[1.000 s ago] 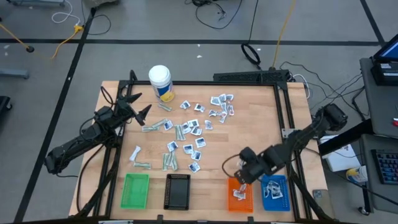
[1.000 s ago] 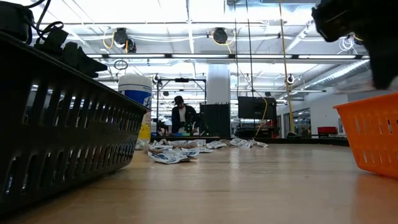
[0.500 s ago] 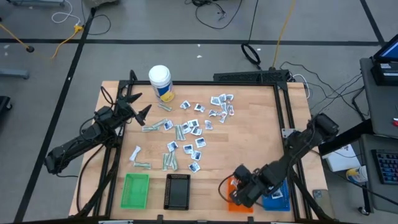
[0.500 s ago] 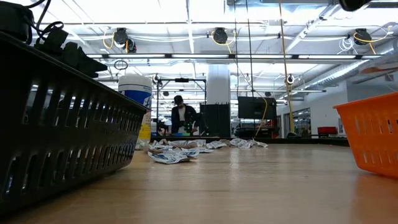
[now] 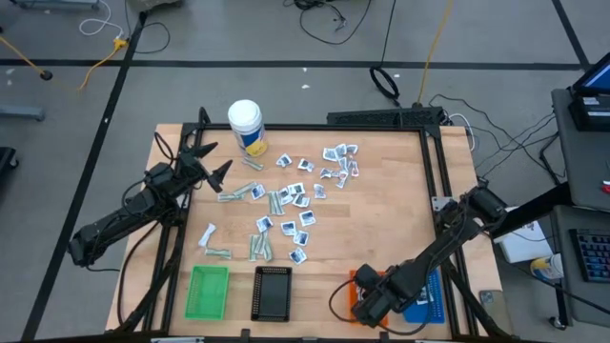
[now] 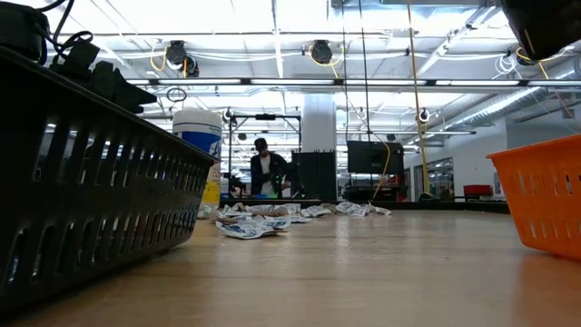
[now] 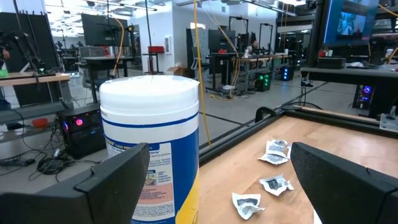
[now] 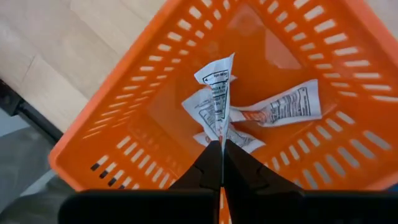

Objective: Pick & Place First Aid Supplies
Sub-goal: Put the ointment pack into the orange bin

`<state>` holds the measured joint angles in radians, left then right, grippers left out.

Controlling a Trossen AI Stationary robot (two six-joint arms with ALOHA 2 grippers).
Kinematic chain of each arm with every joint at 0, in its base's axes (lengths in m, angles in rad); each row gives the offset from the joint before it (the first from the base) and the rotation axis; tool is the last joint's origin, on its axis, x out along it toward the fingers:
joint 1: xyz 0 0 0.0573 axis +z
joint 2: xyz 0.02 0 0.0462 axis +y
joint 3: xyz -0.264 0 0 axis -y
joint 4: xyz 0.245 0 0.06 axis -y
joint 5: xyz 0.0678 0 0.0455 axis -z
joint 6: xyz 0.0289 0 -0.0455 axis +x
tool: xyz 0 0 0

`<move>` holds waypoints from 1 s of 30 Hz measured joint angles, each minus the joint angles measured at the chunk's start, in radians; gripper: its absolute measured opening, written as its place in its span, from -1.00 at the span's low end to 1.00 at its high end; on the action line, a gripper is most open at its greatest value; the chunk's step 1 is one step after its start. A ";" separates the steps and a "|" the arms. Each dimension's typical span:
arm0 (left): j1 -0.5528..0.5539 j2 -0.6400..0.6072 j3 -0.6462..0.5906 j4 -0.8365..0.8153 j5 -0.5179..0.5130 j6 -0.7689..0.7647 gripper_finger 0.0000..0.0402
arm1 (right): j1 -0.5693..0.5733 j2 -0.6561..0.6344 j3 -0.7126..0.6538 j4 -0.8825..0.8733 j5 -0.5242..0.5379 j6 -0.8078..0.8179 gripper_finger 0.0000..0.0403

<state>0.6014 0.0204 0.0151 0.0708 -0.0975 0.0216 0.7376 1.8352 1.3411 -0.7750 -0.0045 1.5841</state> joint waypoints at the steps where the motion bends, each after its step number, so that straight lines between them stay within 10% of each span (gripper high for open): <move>1: 0.000 0.000 0.000 0.000 0.000 0.000 0.98 | -0.001 -0.002 0.000 0.003 0.000 -0.001 -1.00; 18: 0.000 0.000 0.000 0.000 0.000 0.000 0.98 | -0.044 -0.010 -0.001 0.023 -0.023 -0.128 -0.53; 30: 0.000 0.000 0.000 0.000 0.000 0.000 0.98 | -0.149 -0.127 -0.002 -0.115 -0.019 -0.500 -0.14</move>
<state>0.6018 0.0204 0.0154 0.0708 -0.0971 0.0216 0.5888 1.7085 1.3392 -0.8897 -0.0232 1.0841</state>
